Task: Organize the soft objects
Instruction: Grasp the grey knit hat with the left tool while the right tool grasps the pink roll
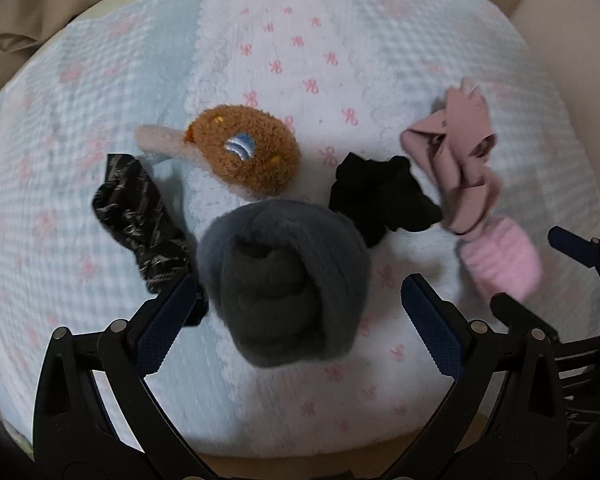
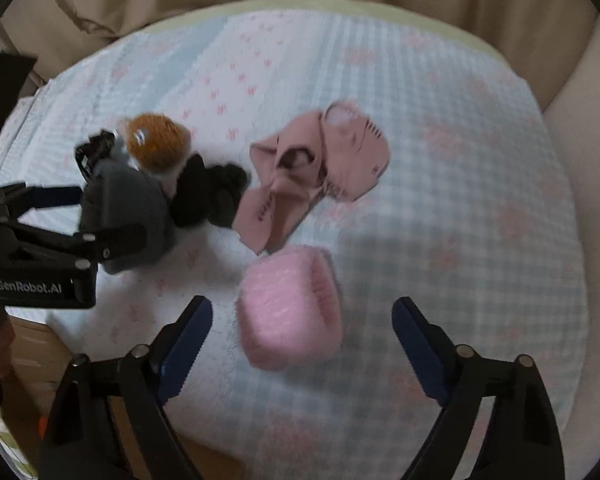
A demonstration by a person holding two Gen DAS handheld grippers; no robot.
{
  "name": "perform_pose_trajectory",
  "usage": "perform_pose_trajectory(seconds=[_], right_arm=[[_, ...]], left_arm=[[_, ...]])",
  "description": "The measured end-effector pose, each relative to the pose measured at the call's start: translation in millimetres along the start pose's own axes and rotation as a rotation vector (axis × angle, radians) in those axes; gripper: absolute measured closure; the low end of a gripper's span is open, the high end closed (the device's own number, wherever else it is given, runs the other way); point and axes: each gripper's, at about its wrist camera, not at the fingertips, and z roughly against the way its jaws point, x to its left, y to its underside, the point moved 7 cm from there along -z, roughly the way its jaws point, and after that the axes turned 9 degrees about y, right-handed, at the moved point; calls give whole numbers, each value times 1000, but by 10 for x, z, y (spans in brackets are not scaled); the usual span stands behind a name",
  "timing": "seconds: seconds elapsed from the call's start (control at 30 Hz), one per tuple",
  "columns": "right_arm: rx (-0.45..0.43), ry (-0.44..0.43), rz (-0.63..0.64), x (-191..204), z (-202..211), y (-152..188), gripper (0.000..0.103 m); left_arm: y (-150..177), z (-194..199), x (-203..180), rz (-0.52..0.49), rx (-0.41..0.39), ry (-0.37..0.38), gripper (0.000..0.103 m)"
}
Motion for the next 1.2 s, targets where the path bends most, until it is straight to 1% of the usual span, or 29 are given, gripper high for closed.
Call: perform_pose_trajectory(seconds=[0.07, 0.1, 0.17, 0.2, 0.23, 0.27, 0.37, 0.47, 0.67, 0.87, 1.0, 1.2], right_arm=[[14, 10, 16, 31, -115, 35, 24], [18, 11, 18, 39, -147, 46, 26], [26, 15, 20, 46, -208, 62, 38], [27, 15, 20, 47, -223, 63, 41], [28, 13, 20, 53, -230, 64, 49], [29, 12, 21, 61, -234, 68, 54], [21, 33, 28, 73, -215, 81, 57], [17, 30, 14, 49, -192, 104, 60], [0, 32, -5, -1, -112, 64, 61], [-34, 37, -35, -23, 96, -18, 61], [-67, 45, -66, -54, 366, -66, 61], [-135, 63, -121, -93, 997, -84, 61]], left_arm=[[-14, -105, 19, -6, 13, -8, 12], [-19, -150, 28, -7, 16, -5, 15], [-30, -199, 48, -10, 21, -9, 27], [-34, -218, 57, -13, 22, -13, 29], [-40, -238, 66, -15, 26, -16, 34], [-45, -252, 67, -17, 29, -11, 40], [-59, -242, 69, -22, 25, -1, 50], [-56, -216, 76, -13, 22, 13, 54], [-71, -66, 63, -14, -19, 18, 55], [-97, 183, -5, -23, -63, 25, 55], [-99, 420, -69, -30, -94, 31, 55], [-36, 963, -149, -47, -157, 46, 55]])
